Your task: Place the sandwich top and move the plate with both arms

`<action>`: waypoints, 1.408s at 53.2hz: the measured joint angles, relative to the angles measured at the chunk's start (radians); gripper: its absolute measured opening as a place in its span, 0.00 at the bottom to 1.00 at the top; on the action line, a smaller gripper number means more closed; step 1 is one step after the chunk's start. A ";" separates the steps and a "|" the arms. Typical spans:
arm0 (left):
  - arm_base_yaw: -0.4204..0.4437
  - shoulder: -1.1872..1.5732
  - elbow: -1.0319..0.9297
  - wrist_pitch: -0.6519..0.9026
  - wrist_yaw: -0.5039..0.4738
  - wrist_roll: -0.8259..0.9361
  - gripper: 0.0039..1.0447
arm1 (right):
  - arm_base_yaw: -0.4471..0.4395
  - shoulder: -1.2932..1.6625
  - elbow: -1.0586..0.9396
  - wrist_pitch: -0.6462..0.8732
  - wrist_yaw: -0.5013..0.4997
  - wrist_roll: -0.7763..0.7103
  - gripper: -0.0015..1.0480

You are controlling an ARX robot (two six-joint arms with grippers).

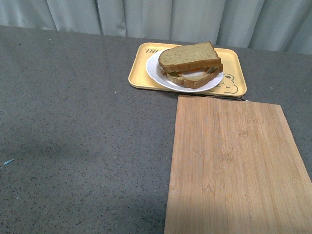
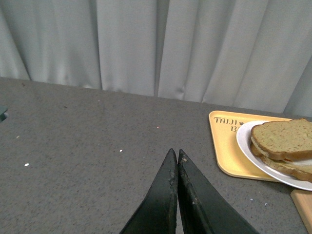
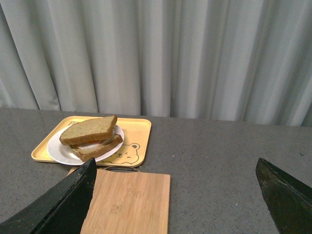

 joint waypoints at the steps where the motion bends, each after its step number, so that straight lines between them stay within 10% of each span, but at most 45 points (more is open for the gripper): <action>1: 0.004 -0.027 -0.006 -0.031 0.004 0.000 0.03 | 0.000 0.000 0.000 0.000 0.000 0.000 0.91; 75: 0.108 -1.053 -0.211 -0.803 0.109 0.006 0.03 | 0.000 0.000 0.000 0.000 0.000 0.000 0.91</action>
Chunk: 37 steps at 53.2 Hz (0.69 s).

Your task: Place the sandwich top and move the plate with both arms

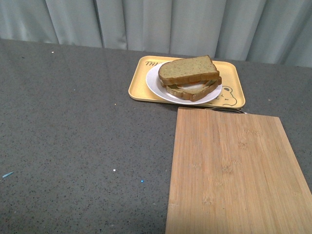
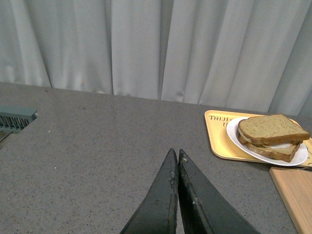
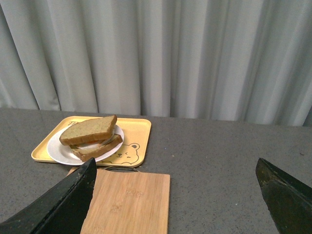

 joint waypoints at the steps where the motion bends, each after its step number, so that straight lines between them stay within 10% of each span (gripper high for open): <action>1: 0.000 -0.010 0.000 -0.010 0.000 0.000 0.03 | 0.000 0.000 0.000 0.000 0.000 0.000 0.91; 37: 0.000 -0.227 0.000 -0.224 0.000 0.000 0.03 | 0.000 0.000 0.000 0.000 0.000 0.000 0.91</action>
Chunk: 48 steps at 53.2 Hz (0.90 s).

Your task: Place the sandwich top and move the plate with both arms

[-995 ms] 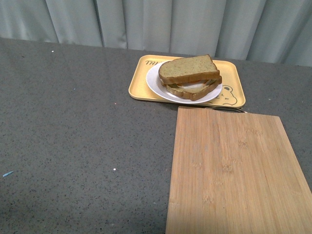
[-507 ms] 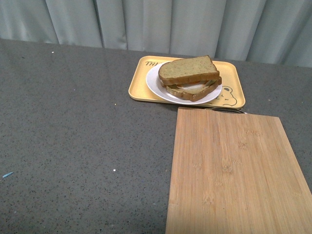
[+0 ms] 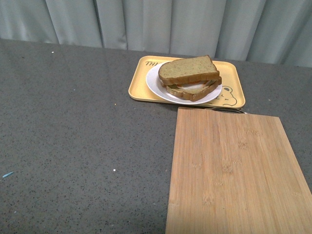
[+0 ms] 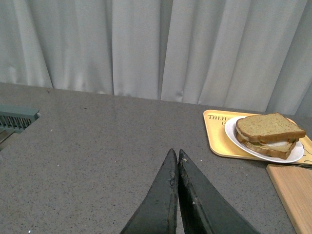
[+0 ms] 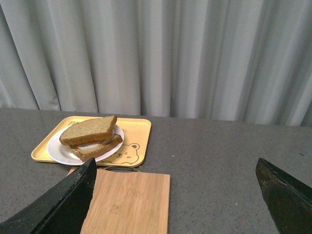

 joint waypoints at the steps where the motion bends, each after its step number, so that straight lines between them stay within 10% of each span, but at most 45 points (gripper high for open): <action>1: 0.000 -0.005 0.000 -0.004 0.000 0.000 0.03 | 0.000 0.000 0.000 0.000 0.000 0.000 0.91; 21: 0.000 -0.185 0.000 -0.192 0.002 0.000 0.03 | 0.000 0.000 0.000 0.000 0.000 0.000 0.91; 48: 0.000 -0.186 0.000 -0.192 0.002 0.000 0.90 | 0.000 0.000 0.000 0.000 0.000 0.000 0.91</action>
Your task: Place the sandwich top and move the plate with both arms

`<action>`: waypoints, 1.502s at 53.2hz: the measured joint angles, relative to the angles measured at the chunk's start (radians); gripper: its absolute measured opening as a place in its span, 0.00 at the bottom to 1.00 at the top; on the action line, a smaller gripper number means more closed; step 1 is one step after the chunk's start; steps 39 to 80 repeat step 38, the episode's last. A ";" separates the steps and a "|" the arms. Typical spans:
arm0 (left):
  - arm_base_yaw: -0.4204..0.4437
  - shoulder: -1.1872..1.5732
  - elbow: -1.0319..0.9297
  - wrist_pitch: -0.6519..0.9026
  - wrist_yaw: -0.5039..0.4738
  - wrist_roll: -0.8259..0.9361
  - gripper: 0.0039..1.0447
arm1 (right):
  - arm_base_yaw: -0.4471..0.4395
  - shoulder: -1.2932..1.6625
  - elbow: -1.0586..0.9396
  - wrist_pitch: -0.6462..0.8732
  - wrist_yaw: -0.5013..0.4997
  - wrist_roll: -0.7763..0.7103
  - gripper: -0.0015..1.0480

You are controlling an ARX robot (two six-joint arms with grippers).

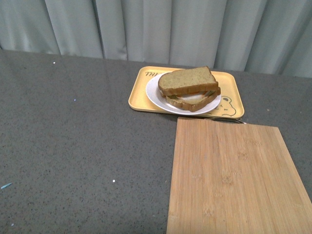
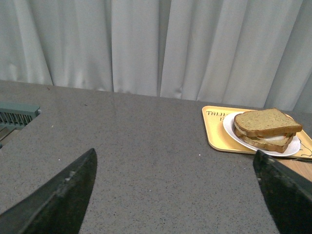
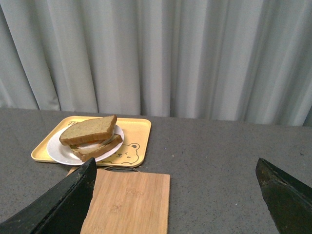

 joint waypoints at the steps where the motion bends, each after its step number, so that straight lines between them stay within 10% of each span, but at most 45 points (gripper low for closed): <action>1: 0.000 0.000 0.000 0.000 0.000 0.000 0.93 | 0.000 0.000 0.000 0.000 0.000 0.000 0.91; 80: 0.000 0.000 0.000 0.000 0.000 0.001 0.94 | 0.000 0.000 0.000 0.000 0.000 0.000 0.91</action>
